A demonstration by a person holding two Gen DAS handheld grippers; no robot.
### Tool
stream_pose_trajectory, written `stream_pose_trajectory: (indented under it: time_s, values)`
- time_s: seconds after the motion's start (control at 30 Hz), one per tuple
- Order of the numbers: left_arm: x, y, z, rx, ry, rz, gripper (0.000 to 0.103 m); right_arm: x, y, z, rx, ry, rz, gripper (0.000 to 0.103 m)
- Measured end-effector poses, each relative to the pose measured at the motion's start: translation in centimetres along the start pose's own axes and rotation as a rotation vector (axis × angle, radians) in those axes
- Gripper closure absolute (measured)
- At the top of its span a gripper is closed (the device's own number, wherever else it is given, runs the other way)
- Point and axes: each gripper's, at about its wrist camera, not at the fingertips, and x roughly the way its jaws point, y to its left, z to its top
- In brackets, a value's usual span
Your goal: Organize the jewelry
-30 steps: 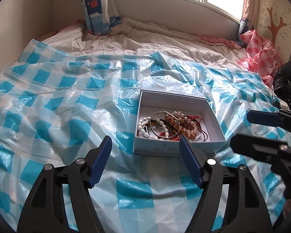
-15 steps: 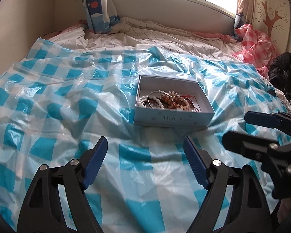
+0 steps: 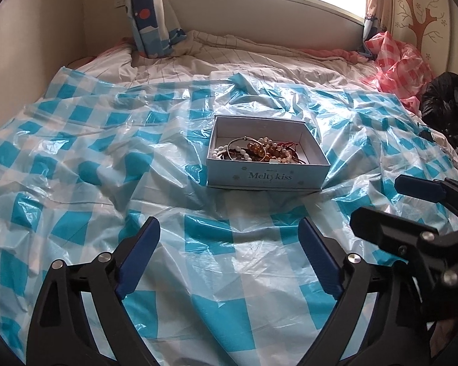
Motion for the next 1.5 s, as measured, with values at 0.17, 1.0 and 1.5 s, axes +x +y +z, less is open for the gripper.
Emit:
stream_pose_trajectory:
  time_s: [0.17,1.0,1.5]
  values:
    - [-0.2,-0.4,-0.2,-0.009,-0.001,0.004,0.013,-0.3,0.2,-0.3,-0.003,-0.01,-0.01,0.009]
    - [0.1,-1.7,-1.5,0.017,0.016,0.04,0.008,-1.1,-2.9,-2.8,0.024,-0.101,-0.069,0.008]
    - [0.7,-1.0,-1.5,-0.011,0.019,0.076,0.008,-0.8,-3.4,-2.9,0.019,-0.098,-0.086,0.008]
